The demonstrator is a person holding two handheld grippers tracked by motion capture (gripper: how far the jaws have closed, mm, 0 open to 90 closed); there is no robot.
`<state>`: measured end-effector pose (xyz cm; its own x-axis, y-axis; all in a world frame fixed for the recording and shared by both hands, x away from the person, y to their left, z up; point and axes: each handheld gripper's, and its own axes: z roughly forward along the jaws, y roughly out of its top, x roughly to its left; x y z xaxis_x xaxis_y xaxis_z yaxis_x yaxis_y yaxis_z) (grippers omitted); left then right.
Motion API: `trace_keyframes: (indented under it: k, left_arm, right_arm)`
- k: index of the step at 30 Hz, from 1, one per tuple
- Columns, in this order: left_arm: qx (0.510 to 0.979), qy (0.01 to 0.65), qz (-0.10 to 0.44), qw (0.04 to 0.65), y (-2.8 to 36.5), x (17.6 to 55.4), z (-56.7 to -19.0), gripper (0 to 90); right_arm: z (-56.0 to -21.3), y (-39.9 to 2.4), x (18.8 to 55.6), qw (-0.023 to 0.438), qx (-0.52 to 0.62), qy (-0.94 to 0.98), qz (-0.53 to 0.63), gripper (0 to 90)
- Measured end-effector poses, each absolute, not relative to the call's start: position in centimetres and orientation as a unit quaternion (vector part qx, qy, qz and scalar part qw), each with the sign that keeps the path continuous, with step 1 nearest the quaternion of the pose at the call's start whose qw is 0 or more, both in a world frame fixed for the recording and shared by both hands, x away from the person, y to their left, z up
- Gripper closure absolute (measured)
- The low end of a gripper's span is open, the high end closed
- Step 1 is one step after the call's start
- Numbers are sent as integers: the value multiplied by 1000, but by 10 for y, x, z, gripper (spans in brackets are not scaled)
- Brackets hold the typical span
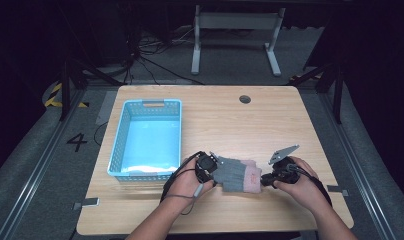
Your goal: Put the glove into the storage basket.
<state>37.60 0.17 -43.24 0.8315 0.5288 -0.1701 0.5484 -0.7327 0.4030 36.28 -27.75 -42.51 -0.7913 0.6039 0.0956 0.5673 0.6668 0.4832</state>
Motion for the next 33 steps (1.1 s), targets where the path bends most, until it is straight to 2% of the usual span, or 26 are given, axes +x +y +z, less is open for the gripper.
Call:
trace_keyframes:
  k: [4,6,7,20,23,33]
  left_arm:
    - [930,291,-16,224,1,375,-431,783]
    - [930,292,-10,225,1,375,-430,868]
    - [930,293,-8,223,1,375,-429,884]
    - [930,292,-12,223,2,374,-427,890]
    - [931,291,-12,223,1,374,-427,890]
    - [931,290,-14,221,1,374,-427,889]
  right_arm:
    - [-426,-276,363,37,320,913,251,775]
    - [-426,-276,363,38,318,913,250,772]
    - [-425,-276,363,37,321,912,251,770]
    - [-409,-277,351,15,308,916,258,709]
    - [-411,-271,349,0,304,918,255,693]
    - [-422,-266,353,-9,320,917,238,633]
